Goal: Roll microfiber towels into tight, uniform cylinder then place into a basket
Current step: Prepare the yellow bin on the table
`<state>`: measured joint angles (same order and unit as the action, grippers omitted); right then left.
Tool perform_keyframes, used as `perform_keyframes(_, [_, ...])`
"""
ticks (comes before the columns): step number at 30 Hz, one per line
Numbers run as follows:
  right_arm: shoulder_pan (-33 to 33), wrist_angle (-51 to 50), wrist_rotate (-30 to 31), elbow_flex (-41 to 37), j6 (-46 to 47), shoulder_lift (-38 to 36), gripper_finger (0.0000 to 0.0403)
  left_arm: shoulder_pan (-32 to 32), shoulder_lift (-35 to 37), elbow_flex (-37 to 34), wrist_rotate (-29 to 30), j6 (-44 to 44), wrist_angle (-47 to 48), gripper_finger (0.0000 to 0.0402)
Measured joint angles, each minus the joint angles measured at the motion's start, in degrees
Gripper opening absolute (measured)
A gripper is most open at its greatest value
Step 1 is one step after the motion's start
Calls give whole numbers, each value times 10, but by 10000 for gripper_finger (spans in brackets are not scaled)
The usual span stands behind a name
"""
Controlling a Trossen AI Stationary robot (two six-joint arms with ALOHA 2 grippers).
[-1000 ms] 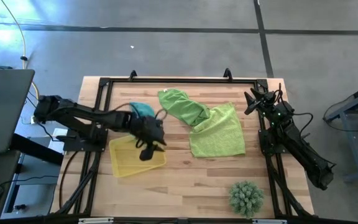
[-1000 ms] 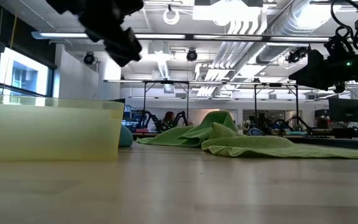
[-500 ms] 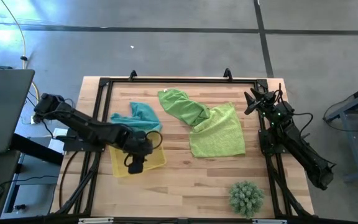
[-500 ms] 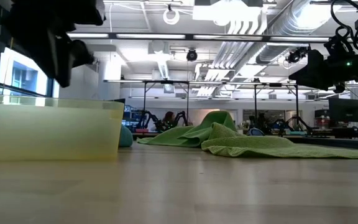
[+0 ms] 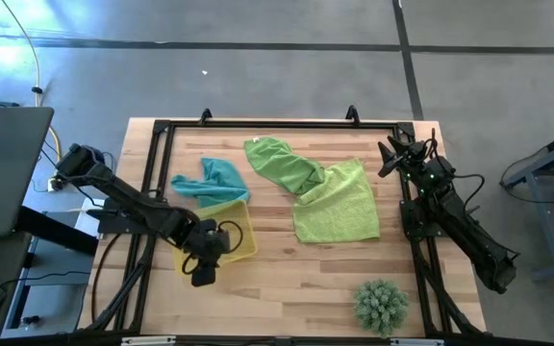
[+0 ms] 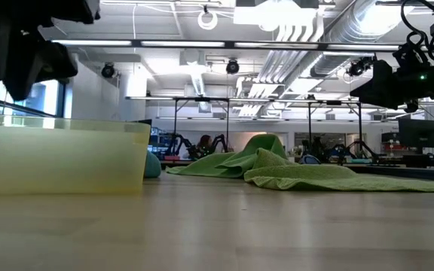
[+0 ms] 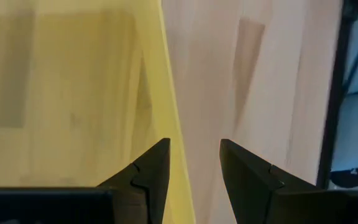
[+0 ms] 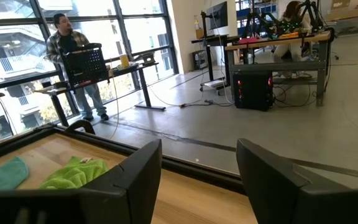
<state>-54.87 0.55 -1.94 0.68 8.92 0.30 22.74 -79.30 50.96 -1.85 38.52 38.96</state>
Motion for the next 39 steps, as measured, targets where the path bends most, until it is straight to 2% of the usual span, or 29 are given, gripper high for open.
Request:
perform_keyframes(9, [0, 0, 0, 0, 0, 0, 199, 18, -98, 0, 14, 3, -10, 131])
perform_keyframes(13, [0, 0, 0, 0, 0, 0, 199, 18, -126, 0, -9, -7, -10, 123])
perform_keyframes(17, [0, 0, 0, 0, 0, 1, 199, 29, -133, 0, -29, -29, -7, 86])
perform_keyframes(22, [0, 0, 0, 0, 0, 1, 199, 45, -128, 0, -35, -43, 5, 19])
perform_keyframes(24, [0, 0, 0, 0, 0, 1, 199, 52, -125, 0, -35, -37, 12, 6])
perform_keyframes(28, [0, 0, 0, 0, 0, 1, 199, 68, -121, 0, -45, 32, 36, 9])
perform_keyframes(39, [0, 0, 0, 0, 0, 1, 199, 82, -121, 0, -50, 366, 26, 3])
